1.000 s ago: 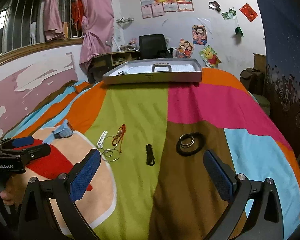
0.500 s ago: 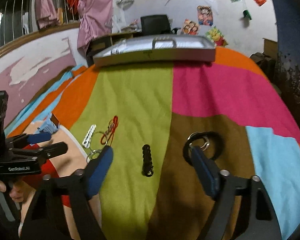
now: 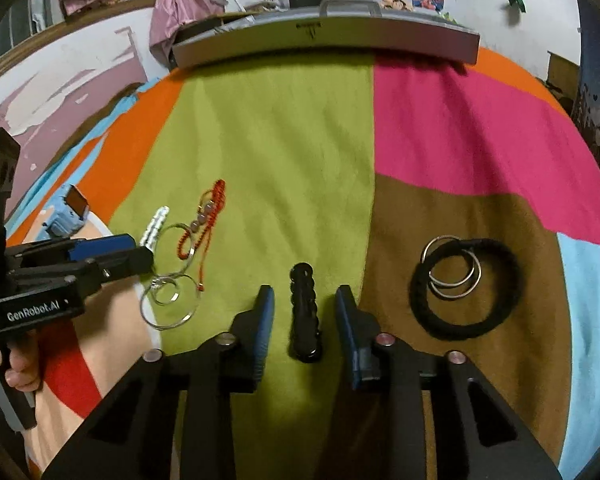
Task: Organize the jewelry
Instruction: 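Grasp the black cylindrical hair tie with the right tool while the left tool grasps the white link bracelet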
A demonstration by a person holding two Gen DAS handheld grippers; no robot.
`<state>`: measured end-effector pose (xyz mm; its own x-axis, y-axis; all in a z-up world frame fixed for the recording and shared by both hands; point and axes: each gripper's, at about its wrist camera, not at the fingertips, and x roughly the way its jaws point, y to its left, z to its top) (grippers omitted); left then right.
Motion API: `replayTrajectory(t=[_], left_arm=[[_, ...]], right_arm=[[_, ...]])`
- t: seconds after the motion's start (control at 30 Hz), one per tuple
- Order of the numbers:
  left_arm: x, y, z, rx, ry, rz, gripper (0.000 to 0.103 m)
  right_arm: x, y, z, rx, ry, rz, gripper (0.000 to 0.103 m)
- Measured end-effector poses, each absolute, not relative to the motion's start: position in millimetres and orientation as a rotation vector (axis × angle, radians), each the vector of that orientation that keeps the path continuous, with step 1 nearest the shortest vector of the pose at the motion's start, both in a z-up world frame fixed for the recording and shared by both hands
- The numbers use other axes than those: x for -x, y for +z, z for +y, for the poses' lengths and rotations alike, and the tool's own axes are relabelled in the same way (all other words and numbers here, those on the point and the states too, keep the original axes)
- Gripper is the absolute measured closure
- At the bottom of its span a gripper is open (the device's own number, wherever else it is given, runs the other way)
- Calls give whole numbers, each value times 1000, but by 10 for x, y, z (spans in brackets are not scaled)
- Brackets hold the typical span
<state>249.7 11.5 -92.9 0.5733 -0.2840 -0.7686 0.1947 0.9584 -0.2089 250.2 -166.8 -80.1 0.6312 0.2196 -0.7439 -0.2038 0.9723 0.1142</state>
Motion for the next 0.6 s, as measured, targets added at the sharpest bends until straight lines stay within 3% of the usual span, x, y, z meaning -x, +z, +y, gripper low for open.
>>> replayTrajectory(t=[0.27,0.37,0.43,0.6], left_arm=[[-2532,-1001,62,100,-300,947,87],[-2518,-1003,68,114,-314,947,87],[-2495,-995,89,125,-321,949,87],[-2367,-964,111,153,-339,964,87]], right_arm=[[-2546,-918,-1559,-32,234,880,76],[-2546,-944,-1528,-42,226,883,81],[-2545,-956,-1530,-53,223,884,89],[-2445,-978,-1630,-88,234,872,89]])
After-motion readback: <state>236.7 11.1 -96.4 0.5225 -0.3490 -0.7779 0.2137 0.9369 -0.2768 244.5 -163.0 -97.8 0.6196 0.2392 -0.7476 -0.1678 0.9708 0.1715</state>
